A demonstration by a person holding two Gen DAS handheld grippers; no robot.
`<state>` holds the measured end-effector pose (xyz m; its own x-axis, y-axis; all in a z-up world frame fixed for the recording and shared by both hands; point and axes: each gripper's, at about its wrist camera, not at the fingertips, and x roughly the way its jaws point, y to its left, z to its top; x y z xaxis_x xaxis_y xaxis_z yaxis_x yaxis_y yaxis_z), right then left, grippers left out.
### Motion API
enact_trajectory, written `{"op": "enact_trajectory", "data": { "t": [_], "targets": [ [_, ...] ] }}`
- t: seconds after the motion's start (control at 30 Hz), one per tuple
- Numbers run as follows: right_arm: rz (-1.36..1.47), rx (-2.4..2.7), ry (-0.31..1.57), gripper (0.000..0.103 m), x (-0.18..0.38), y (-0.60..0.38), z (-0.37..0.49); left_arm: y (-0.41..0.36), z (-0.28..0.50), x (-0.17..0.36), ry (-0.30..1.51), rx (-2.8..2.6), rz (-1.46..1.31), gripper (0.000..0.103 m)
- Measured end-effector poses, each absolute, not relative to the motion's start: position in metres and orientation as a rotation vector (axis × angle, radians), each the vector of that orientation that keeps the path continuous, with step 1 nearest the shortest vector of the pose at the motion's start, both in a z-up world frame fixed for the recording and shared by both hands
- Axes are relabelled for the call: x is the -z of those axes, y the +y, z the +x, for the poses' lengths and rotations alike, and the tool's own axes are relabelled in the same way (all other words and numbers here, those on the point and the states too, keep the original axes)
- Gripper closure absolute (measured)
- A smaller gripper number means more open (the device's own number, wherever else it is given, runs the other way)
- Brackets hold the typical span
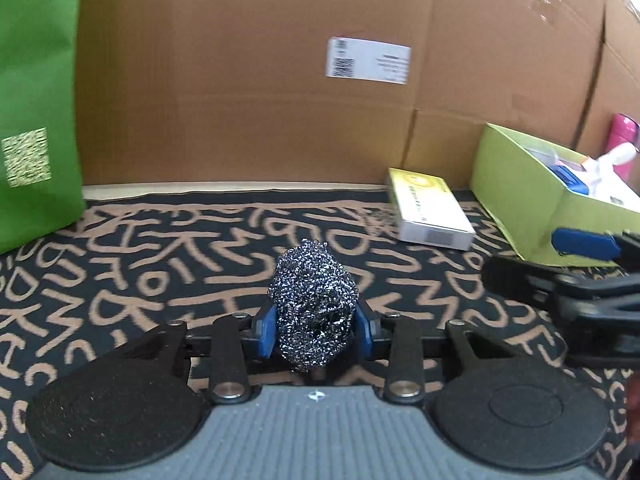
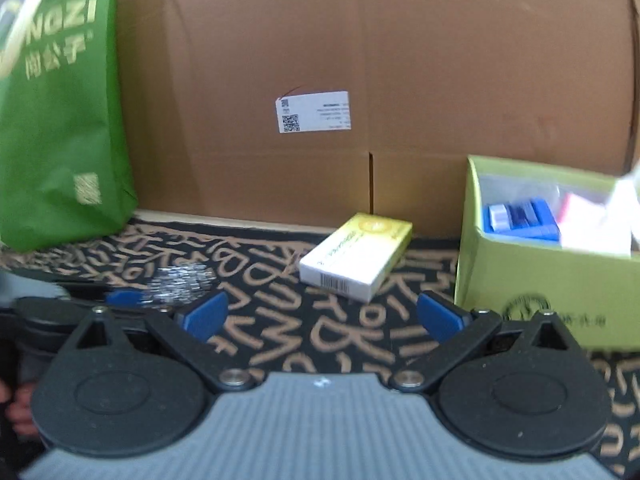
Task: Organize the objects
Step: 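Grasp the steel wool with the left tool while the right tool grasps the yellow-white box, then carry steel wool and yellow-white box into the lime-green box, open both tools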
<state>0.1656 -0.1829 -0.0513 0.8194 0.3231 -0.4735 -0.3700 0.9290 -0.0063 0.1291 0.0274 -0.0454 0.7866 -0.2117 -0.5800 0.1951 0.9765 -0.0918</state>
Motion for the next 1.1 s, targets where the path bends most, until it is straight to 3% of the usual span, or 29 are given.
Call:
{"op": "enact_trajectory", "data": {
  "t": [0.43, 0.47, 0.5, 0.53, 0.93, 1.03, 1.1],
  "targets": [
    [-0.055, -0.210, 0.598, 0.001, 0.077, -0.147, 0.242, 0.039, 0.127, 0.048, 0.646, 0.215, -0.083, 0.062],
    [-0.051, -0.211, 0.602, 0.004, 0.078, -0.148, 0.243, 0.039, 0.127, 0.048, 0.646, 0.214, -0.078, 0.062],
    [-0.046, -0.213, 0.615, 0.022, 0.079, -0.149, 0.245, 0.038, 0.126, 0.048, 0.644, 0.212, -0.071, 0.062],
    [-0.031, -0.217, 0.621, 0.031, 0.080, -0.153, 0.244, 0.037, 0.126, 0.049, 0.642, 0.212, -0.063, 0.062],
    [-0.116, -0.448, 0.664, 0.033, 0.073, -0.231, 0.129, 0.030, 0.124, 0.053, 0.620, 0.210, -0.013, 0.060],
    [-0.120, -0.428, 0.686, 0.031, 0.070, -0.250, 0.108, 0.029, 0.123, 0.054, 0.611, 0.214, -0.014, 0.051],
    [-0.090, -0.407, 0.689, 0.020, 0.065, -0.256, 0.103, 0.028, 0.123, 0.054, 0.607, 0.227, -0.026, 0.041]
  ]
}}
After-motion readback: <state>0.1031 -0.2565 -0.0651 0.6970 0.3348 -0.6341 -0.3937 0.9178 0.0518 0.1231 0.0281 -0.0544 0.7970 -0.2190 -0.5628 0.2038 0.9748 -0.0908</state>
